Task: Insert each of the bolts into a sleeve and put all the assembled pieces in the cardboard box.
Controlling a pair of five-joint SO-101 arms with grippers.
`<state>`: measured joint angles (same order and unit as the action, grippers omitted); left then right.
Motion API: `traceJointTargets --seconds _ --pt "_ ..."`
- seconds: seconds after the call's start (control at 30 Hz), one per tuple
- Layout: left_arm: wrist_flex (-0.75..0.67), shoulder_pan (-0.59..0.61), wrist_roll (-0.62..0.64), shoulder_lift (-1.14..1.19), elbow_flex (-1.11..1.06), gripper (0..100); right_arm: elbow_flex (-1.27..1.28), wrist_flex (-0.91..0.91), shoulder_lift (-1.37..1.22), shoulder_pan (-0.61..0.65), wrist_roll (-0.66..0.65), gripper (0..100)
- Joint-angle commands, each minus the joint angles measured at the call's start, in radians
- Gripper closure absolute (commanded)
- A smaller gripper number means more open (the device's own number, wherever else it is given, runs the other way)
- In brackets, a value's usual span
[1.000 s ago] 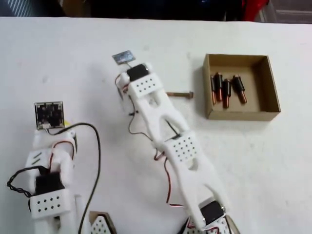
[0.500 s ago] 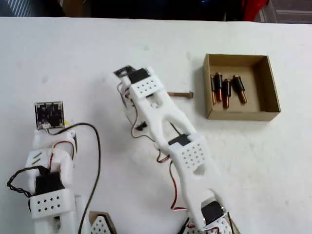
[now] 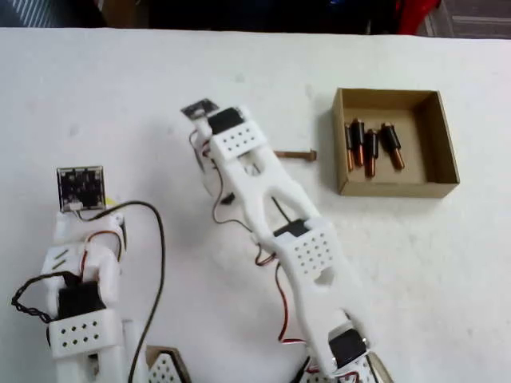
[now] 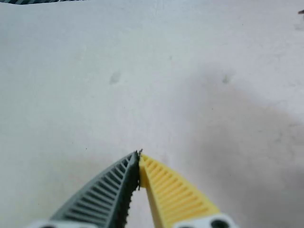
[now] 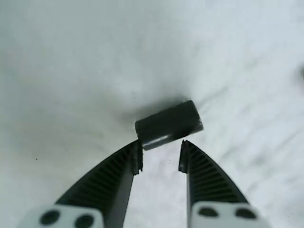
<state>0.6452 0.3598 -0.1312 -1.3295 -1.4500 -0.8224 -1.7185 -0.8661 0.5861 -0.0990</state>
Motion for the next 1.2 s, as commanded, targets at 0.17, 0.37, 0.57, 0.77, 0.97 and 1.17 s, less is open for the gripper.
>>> traceJointTargets --seconds 0.17,0.37,0.57,0.77,0.97,1.17 --pt "-0.017 0.004 -0.009 -0.012 0.006 97 -0.064 -0.038 0.015 -0.002 -0.006 87.9" --pt "-0.017 0.004 -0.009 -0.012 0.006 97 -0.101 -0.035 0.024 -0.008 -0.014 87.9" --pt "-0.017 0.004 -0.009 -0.012 0.006 97 -0.135 -0.030 0.022 0.004 0.124 87.9" --pt "-0.017 0.004 -0.009 -0.012 0.006 97 -0.133 -0.036 0.021 0.008 0.594 87.9" --pt "-0.017 0.004 -0.009 -0.012 0.006 97 -0.112 -0.030 -0.016 0.007 0.845 87.9" --pt "-0.017 0.004 -0.009 -0.012 0.006 97 -0.117 -0.018 -0.108 0.005 1.016 87.9"
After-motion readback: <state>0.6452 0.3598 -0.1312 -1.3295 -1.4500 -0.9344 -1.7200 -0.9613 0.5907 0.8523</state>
